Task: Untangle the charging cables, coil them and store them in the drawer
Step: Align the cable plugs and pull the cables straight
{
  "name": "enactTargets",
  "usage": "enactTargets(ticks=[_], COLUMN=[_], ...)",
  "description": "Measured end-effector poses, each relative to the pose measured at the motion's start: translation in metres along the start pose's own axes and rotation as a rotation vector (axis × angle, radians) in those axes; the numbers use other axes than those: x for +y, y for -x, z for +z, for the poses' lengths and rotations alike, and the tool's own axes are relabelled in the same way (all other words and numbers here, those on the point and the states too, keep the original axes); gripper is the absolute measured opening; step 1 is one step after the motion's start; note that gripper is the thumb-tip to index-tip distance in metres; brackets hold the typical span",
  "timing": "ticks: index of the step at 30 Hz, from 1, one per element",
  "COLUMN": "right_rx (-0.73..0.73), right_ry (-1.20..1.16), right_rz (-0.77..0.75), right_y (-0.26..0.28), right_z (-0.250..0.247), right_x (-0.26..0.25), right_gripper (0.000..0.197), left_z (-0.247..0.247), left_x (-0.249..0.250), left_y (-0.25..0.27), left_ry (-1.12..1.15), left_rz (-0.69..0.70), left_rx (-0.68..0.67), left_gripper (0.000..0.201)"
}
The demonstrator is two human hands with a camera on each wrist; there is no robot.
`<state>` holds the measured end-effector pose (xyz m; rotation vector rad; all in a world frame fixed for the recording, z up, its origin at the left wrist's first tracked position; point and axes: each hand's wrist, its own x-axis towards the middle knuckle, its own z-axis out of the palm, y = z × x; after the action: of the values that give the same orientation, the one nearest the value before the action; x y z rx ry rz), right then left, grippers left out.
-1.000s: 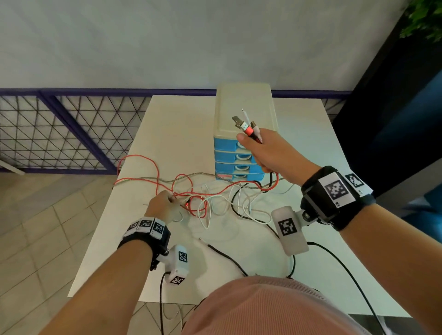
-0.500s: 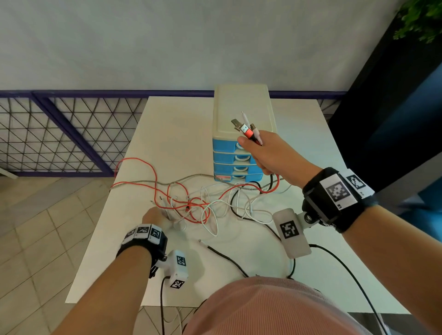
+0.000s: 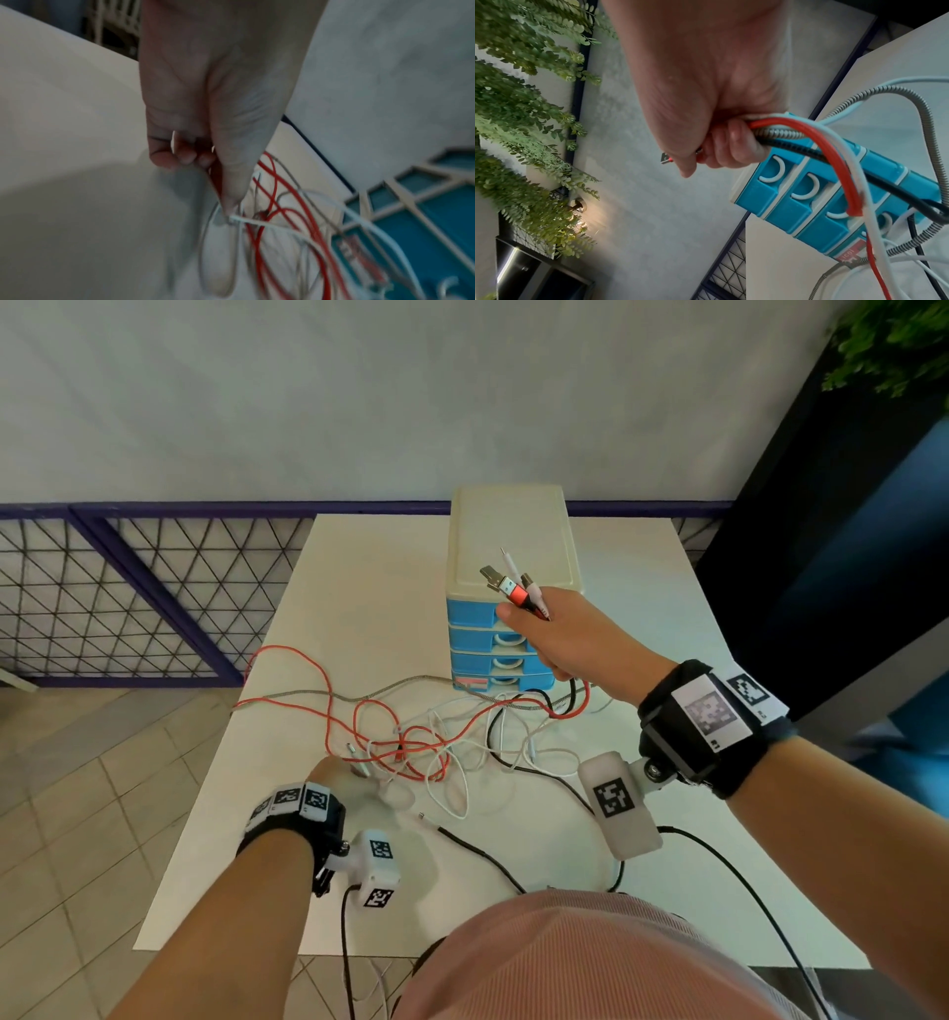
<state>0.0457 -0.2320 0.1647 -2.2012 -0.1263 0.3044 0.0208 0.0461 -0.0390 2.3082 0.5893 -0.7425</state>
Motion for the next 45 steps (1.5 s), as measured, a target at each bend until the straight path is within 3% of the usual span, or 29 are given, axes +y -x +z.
enactTargets(ticks=[3, 6, 11, 14, 19, 26, 31, 34, 38, 42, 45], right_rx=[0.001, -0.003, -0.022, -0.036, -0.038, -0.036, -0.051, -0.045, -0.102, -0.234, -0.294], right_ry=[-0.002, -0.015, -0.055, -0.083, -0.084, -0.071, -0.075, -0.083, -0.080, -0.025, -0.035], right_rz=[-0.009, -0.019, -0.019, -0.024, -0.020, -0.054, -0.063, -0.059, -0.077, -0.058, -0.034], right_y=[0.000, -0.002, -0.003, -0.002, 0.000, -0.003, -0.007, -0.010, -0.013, -0.017, -0.023], right_z=[-0.002, -0.002, 0.003, 0.002, -0.002, -0.006, -0.005, -0.004, -0.003, 0.005, 0.014], right_x=[-0.001, -0.002, -0.006, -0.007, -0.006, -0.005, -0.008, -0.009, -0.012, -0.010, -0.004], right_gripper=[0.029, 0.030, 0.030, 0.028, 0.029, 0.034, 0.029, 0.030, 0.033, 0.030, 0.030], left_z=[-0.008, -0.015, -0.016, -0.015, -0.018, -0.028, -0.034, -0.038, -0.039, -0.045, -0.055], left_x=[0.006, 0.014, 0.025, 0.034, 0.043, 0.045, 0.056, 0.069, 0.092, 0.123, 0.148], left_y=[0.010, 0.014, 0.023, 0.030, 0.031, 0.036, 0.039, 0.045, 0.060, 0.072, 0.080], left_ry=[0.066, 0.139, 0.666, 0.867, 0.985, 0.847, 0.443, 0.371, 0.339, 0.294, 0.449], left_rz=[-0.036, -0.071, -0.157, -0.106, -0.046, 0.139, 0.198, 0.201, 0.279, 0.273, 0.280], left_rx=[-0.052, -0.037, -0.082, -0.060, -0.107, -0.191, 0.030, 0.184, 0.262, 0.396, 0.319], left_gripper=[0.034, 0.028, 0.013, 0.011, 0.012, 0.007, 0.031, 0.044, 0.046, 0.039, 0.017])
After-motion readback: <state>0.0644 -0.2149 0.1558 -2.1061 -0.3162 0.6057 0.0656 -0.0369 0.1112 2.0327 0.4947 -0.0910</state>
